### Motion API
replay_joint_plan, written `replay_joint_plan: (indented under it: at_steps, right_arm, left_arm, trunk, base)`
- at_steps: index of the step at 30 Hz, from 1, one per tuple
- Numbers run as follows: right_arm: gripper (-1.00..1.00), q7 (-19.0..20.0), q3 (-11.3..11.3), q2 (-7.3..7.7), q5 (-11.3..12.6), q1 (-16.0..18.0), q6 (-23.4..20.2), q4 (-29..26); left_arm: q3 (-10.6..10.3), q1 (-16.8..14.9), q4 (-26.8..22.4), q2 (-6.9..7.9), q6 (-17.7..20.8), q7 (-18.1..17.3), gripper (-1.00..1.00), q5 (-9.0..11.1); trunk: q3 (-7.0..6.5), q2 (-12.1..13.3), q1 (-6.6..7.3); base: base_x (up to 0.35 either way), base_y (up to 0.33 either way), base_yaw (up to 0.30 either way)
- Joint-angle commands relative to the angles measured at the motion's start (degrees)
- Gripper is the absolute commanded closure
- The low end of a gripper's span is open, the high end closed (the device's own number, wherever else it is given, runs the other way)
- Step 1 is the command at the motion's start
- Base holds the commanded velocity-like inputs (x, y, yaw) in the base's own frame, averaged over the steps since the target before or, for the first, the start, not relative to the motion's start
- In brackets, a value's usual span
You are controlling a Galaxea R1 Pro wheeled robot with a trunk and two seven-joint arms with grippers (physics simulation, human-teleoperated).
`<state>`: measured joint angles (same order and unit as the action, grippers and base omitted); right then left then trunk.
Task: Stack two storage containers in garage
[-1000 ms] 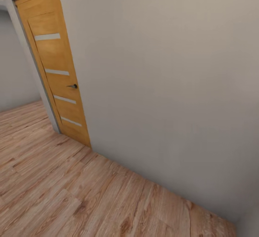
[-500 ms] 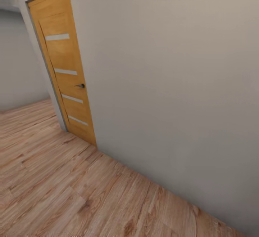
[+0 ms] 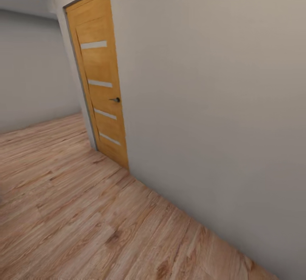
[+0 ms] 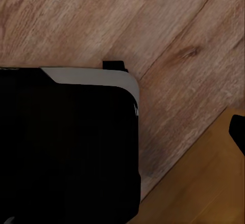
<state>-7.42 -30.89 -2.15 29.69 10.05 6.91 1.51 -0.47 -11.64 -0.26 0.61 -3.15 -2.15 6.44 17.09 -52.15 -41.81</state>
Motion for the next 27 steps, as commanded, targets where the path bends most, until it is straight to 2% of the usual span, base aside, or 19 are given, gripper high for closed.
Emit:
replay_joint_plan:
  at_steps: [1,8,22,27]
  right_arm:
    - [-1.00,-0.1,-0.5,-0.05,0.5,0.1,0.3,0.2]
    - [-1.00,-0.1,-0.5,-0.05,0.5,0.1,0.3,0.2]
    - [-1.00,-0.1,-0.5,-0.05,0.5,0.1,0.3,0.2]
    - [-1.00,-0.1,-0.5,-0.05,0.5,0.1,0.3,0.2]
  left_arm:
    - [-0.1,-0.1,0.1,0.01,-0.1,-0.2,-1.00,0.6]
    - [-0.1,-0.1,0.1,0.01,-0.1,-0.2,-1.00,0.6]
    - [-0.1,-0.1,0.1,0.01,-0.1,-0.2,-1.00,0.5]
    - [-0.1,-0.1,0.1,0.01,-0.1,-0.2,-1.00,0.6]
  trunk:
    - [0.07,0.0,0.00]
    - [0.07,0.0,0.00]
    - [0.07,0.0,0.00]
    - [0.07,0.0,0.00]
  base:
    - [0.000,0.000,0.269]
    - [0.140,0.000,0.106]
    - [0.315,0.000,0.006]
    - [0.322,0.000,0.188]
